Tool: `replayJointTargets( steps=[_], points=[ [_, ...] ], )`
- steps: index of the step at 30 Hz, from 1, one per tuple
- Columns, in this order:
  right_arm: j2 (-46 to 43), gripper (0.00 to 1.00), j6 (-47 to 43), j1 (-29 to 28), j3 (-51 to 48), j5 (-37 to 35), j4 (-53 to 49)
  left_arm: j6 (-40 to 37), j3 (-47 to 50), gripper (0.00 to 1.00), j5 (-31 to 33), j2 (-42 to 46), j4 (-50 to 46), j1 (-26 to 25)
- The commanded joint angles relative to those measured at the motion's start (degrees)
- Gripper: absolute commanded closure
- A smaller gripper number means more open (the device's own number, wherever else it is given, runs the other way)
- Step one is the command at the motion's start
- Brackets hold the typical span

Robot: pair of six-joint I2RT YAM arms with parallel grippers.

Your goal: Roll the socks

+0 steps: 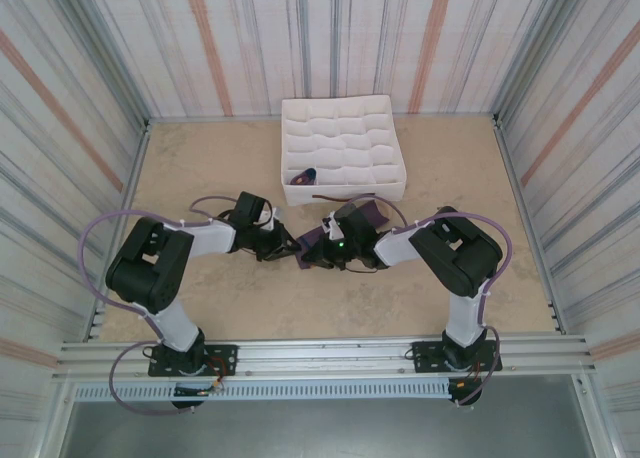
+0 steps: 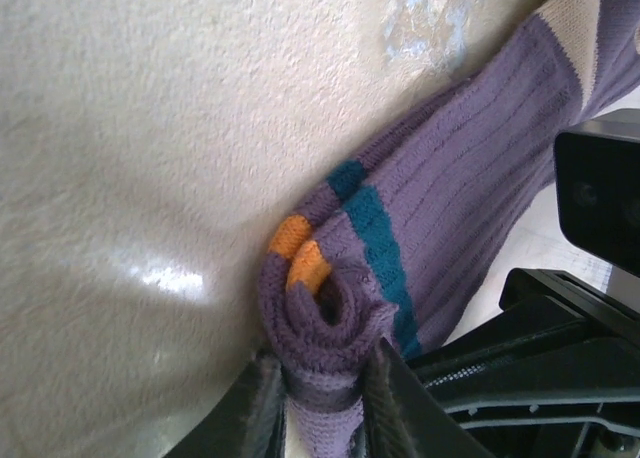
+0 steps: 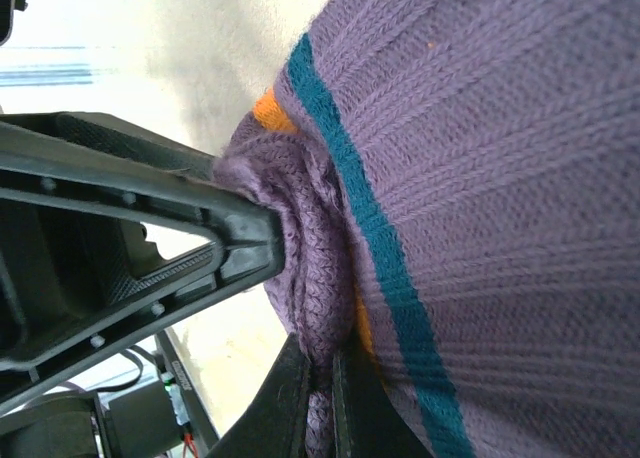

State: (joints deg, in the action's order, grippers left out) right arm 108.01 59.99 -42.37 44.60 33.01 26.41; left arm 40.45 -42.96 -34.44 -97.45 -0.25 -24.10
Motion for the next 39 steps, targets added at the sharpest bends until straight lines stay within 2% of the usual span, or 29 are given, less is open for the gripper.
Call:
replayJointTargets(
  steps=[1, 5, 6, 10, 12, 14, 19, 28, 31, 39],
  points=[
    [1.7, 1.00, 1.4, 0.6, -1.2, -0.3, -1.1, 0.0, -0.4, 0.83, 4.7, -2.0, -3.1, -0.2],
    [-0.1, 1.00, -2.1, 0.5, 0.3, -2.4, -6.9, 0.8, -1.7, 1.00, 3.7, -2.7, -5.4, -0.2],
    [-1.1, 0.99, -3.9, 0.4, 1.1, -3.9, -10.2, 0.6, -2.2, 1.00, 3.3, -2.8, -6.4, -0.1],
    [-6.7, 0.74, -13.4, -1.6, 5.5, -12.1, -24.8, 0.9, -3.6, 1.00, 3.1, -1.1, -11.4, -0.1],
    [-9.0, 0.66, -17.0, -3.3, 7.2, -16.6, -29.7, 1.2, -4.3, 1.00, 2.4, 0.0, -13.4, 0.0],
    [-11.1, 0.55, -19.7, -5.2, 8.4, -21.5, -33.0, 1.8, -5.0, 1.00, 1.8, 1.0, -15.2, 0.1],
    [-14.4, 0.36, -27.7, -13.5, 11.7, -39.7, -39.7, 2.5, -6.2, 1.00, -1.2, 1.9, -17.7, 1.4],
    [-9.1, 0.37, -41.7, -28.2, 17.2, -64.3, -42.1, 0.6, -8.7, 1.00, -3.7, 0.5, -21.5, 2.3],
    [-5.2, 0.38, -44.0, -30.4, 19.4, -68.9, -42.3, -0.4, -9.6, 1.00, -3.9, -0.1, -22.8, 2.5],
    [2.8, 0.45, -45.4, -31.8, 24.2, -76.5, -43.7, -1.4, -9.5, 1.00, -4.4, -0.7, -23.8, 2.7]
  ],
)
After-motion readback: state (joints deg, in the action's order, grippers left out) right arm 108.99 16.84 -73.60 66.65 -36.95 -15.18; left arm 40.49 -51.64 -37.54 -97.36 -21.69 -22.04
